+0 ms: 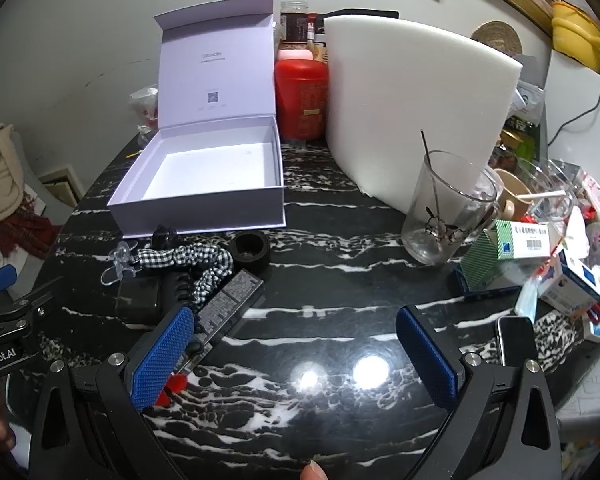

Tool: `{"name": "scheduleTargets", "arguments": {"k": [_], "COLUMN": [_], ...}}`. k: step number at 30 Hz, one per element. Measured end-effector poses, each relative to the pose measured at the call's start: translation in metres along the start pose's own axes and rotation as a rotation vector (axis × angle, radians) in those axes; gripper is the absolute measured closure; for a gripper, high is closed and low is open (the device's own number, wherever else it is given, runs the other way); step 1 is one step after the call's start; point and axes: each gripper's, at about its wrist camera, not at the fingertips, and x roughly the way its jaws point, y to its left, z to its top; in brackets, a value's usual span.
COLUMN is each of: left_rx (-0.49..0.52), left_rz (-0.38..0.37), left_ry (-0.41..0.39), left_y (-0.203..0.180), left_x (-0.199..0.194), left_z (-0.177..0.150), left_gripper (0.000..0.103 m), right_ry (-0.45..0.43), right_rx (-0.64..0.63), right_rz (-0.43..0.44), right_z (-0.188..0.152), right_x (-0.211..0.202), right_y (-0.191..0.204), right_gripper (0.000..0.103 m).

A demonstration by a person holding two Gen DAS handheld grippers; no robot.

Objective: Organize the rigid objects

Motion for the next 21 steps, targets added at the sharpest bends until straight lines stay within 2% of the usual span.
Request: {"name": "scheduleTargets", "arguments": {"k": [21], "left_rx": [0.001], "left_rz": [0.001], "left_ry": [-0.016], "left_y": [0.002], "left_x": [-0.011], "left_z": [-0.006], "left_gripper": [0.000], "right_ry": [-0.012], "right_rx": [-0.001], "right_rz": [0.014], "right_z": [-0.007], "right_x": [-0.009], "right_y": [0.000], "right_gripper": [0.000]}}
